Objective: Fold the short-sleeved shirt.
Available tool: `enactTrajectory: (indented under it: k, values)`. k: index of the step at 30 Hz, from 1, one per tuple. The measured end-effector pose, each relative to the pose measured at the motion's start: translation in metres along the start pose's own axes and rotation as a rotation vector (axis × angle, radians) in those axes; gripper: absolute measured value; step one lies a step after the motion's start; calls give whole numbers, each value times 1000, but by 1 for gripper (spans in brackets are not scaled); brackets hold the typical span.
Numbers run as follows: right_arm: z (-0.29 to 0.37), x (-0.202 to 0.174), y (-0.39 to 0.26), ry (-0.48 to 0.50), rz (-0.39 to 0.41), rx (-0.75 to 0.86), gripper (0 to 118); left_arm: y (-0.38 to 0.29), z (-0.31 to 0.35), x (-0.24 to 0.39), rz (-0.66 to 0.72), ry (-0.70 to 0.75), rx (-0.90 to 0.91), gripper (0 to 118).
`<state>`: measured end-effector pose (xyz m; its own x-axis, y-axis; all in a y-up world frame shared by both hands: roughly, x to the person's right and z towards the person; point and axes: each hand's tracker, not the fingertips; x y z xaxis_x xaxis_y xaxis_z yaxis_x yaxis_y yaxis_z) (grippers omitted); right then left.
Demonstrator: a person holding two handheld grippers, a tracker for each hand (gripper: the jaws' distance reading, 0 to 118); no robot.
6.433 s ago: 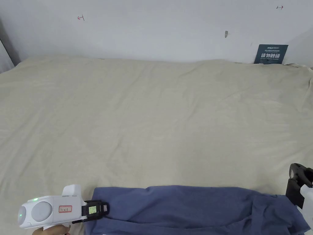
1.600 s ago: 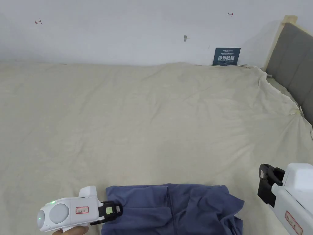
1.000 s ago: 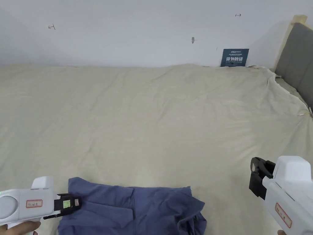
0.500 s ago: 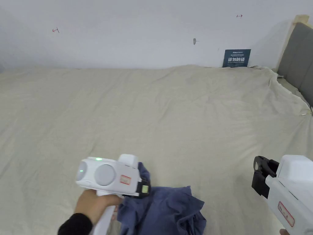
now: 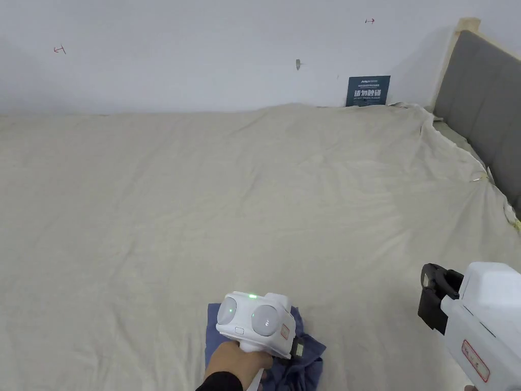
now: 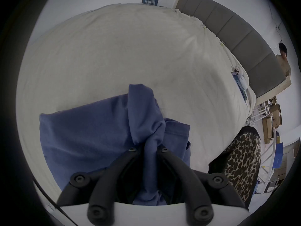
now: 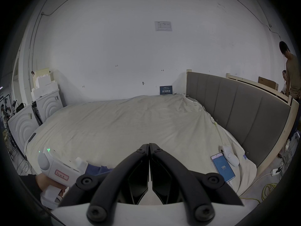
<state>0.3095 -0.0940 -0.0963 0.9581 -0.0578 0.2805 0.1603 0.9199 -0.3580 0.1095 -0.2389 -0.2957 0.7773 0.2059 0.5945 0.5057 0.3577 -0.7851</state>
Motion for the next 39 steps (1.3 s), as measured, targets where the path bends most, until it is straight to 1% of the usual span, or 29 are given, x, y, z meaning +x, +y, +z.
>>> enactTrajectory:
  k: [1, 3, 5, 6, 7, 8, 10, 14, 17, 18, 19, 20, 21, 22, 24, 25, 26, 28, 31, 34, 37, 39]
  values:
    - [0, 1, 0, -2, -1, 0, 0, 0, 4, 0, -2, -10, 12, 47]
    - [0, 1, 0, -4, -1, -1, 0, 1, 12, 0, 5, -82, 19, 75]
    - [0, -1, 1, -4, 0, 0, 0, 2, 27, 0, 32, -111, 39, 80]
    - [0, -2, 2, -2, 0, 1, 0, 4, 38, -1, 46, -126, 79, 82]
    - [0, -3, 3, -1, 0, 4, 0, 5, 49, -2, 42, -142, 116, 87]
    - [0, -4, 4, 1, 1, 5, 0, 5, 62, -3, 27, -158, 159, 89]
    - [0, -7, 6, 7, 3, 9, 0, 7, 92, -8, 13, -158, 242, 89]
    - [1, -12, 9, 16, 8, 18, 0, 6, 140, -26, 11, -91, 408, 89]
    - [1, -16, 11, 22, 10, 23, 0, -1, 157, -44, 24, 14, 484, 89]
    - [1, -17, 11, 25, 11, 23, 0, -4, 157, -53, 34, 37, 503, 86]
    - [1, -18, 12, 29, 13, 23, 0, -8, 157, -60, 44, 55, 520, 79]
    - [1, -20, 11, 30, 15, 22, 0, -13, 156, -66, 58, 67, 539, 66]
    - [0, -20, 11, 32, 16, 21, 0, -19, 153, -72, 65, 55, 566, 41]
    - [0, -21, 11, 33, 17, 20, 0, -25, 147, -78, 58, 49, 578, 25]
    - [0, -22, 10, 36, 18, 16, 0, -35, 137, -86, 64, 40, 566, 6]
    - [0, -22, 10, 35, 19, 15, 0, -40, 131, -88, 67, 41, 572, 0]
    - [0, -22, 10, 33, 19, 13, 0, -45, 122, -91, 72, 30, 577, 0]
    - [0, -21, 9, 32, 18, 10, 0, -57, 106, -90, 66, 52, 579, 0]
    - [0, -19, 8, 27, 15, 6, 0, -69, 80, -87, 31, 83, 546, 0]
    - [2, -16, 7, 23, 8, 6, 0, -77, 55, -79, 50, 43, 508, 0]
    - [3, -10, 5, 15, 6, -2, 0, -82, 31, -62, 34, 32, 479, 0]
    - [4, -6, 3, 8, 4, -5, 0, -84, 20, -49, 49, -55, 456, 0]
